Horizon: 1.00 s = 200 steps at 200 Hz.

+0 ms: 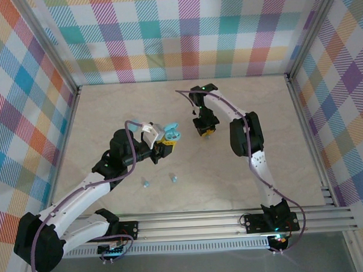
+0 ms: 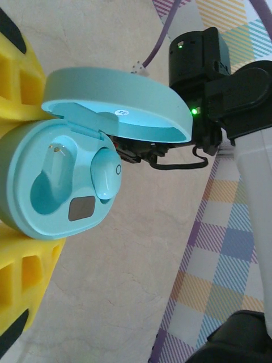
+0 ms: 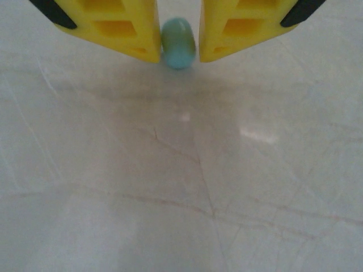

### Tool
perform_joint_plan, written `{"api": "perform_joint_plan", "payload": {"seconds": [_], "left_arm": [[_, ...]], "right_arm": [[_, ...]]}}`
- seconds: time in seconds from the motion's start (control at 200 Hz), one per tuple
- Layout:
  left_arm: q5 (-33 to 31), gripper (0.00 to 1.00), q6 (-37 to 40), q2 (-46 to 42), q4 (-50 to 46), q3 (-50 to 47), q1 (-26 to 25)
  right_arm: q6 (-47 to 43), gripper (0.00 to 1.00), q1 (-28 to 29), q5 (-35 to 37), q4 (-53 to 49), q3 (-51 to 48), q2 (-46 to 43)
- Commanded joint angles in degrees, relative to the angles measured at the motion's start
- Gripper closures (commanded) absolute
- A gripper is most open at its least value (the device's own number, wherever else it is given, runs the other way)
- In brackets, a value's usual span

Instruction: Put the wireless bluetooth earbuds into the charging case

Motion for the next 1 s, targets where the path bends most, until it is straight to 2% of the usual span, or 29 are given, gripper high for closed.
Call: {"api": "perform_joint_plan", "payload": {"seconds": [0.0,0.175,0.485,0.745,0.995], "left_arm": [[1.04,1.0,0.1,-1.12,0.46,0.23,-0.4],[1.11,1.0,0.75,-0.75,-0.28,0.97,-0.4],[1.2,1.0,0.58,-0.33,-0.17,0.71,-0.4],[2.91,1.0,-2.19,1.41,3.22,0.12,-0.49],[4.17,1.0,-7.37,6.59,11.26,0.14,-1.4]], "right_arm": [[1.57,0.73,0.24,-0.89,-2.13,3.79,2.77],[1.83,0.7,0.23,-1.48,-2.91,7.79,4.54],[-1.33,0.63,0.22,-2.48,3.66,4.4,-3.44],[-5.24,0.64,-0.25,-5.82,29.79,-23.95,-22.82],[-8.83,0.66,-0.71,-4.22,33.87,-35.36,-26.1]]}}
